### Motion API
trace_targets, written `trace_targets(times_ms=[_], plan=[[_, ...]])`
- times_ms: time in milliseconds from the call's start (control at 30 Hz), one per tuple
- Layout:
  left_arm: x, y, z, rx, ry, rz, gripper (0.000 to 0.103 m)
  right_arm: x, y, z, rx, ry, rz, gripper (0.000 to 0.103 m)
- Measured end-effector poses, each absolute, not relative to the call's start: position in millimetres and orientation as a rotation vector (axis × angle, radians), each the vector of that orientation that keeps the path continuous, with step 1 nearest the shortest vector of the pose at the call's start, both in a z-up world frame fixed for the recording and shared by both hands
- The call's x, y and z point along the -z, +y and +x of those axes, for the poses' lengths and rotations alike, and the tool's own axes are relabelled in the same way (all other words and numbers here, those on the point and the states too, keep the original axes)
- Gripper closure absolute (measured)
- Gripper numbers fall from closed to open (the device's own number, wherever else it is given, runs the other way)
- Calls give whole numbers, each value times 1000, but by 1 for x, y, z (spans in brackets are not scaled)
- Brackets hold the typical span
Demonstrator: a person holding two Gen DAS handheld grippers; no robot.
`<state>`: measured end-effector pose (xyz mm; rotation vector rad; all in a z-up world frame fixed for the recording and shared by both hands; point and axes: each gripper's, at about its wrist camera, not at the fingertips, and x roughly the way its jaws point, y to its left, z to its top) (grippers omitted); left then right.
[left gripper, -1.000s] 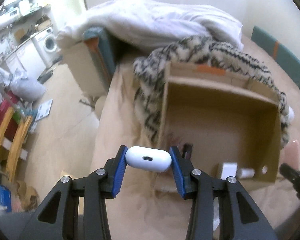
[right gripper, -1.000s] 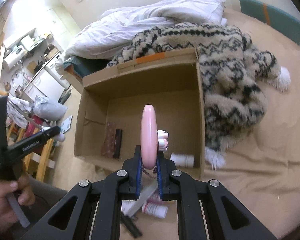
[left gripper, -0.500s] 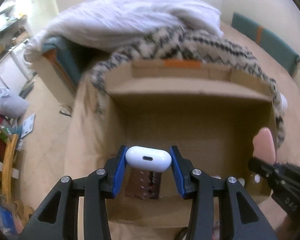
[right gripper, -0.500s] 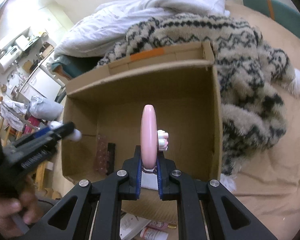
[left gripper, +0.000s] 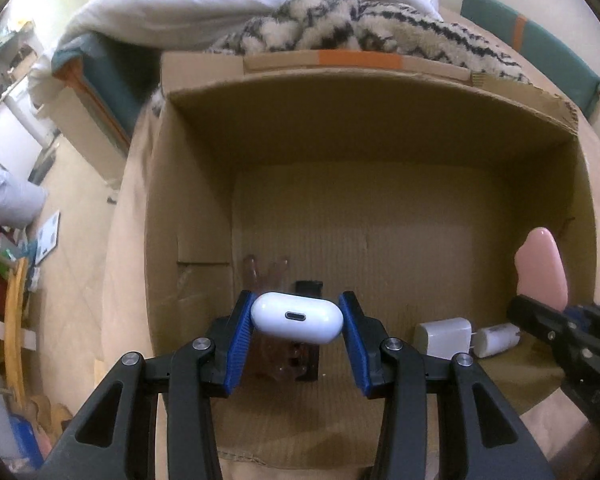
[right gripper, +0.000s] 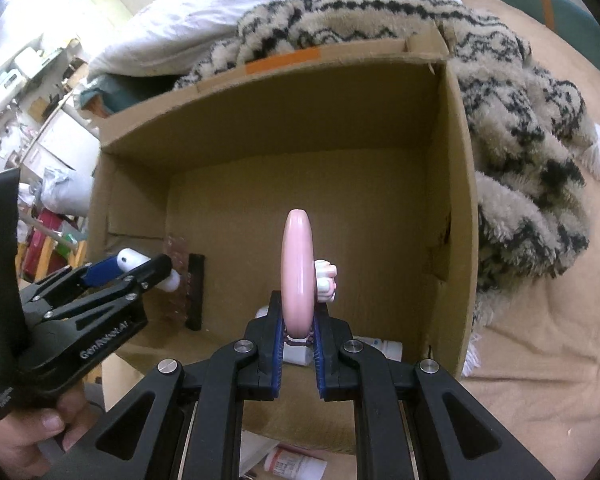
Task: Organize rigid objects
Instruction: 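Lower earbuds case and pink case into the box and open both tools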
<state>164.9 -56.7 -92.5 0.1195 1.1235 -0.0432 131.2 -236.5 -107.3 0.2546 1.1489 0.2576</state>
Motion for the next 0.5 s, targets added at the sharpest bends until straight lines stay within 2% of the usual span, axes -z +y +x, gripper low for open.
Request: trace_targets(times_ms=[333, 500], plan=[[103, -61, 164, 55, 1161, 137, 64, 116, -238, 135, -240, 1186, 267, 89], [101, -59, 164, 61, 1161, 121, 61, 107, -240, 131, -247, 1137, 279, 89]])
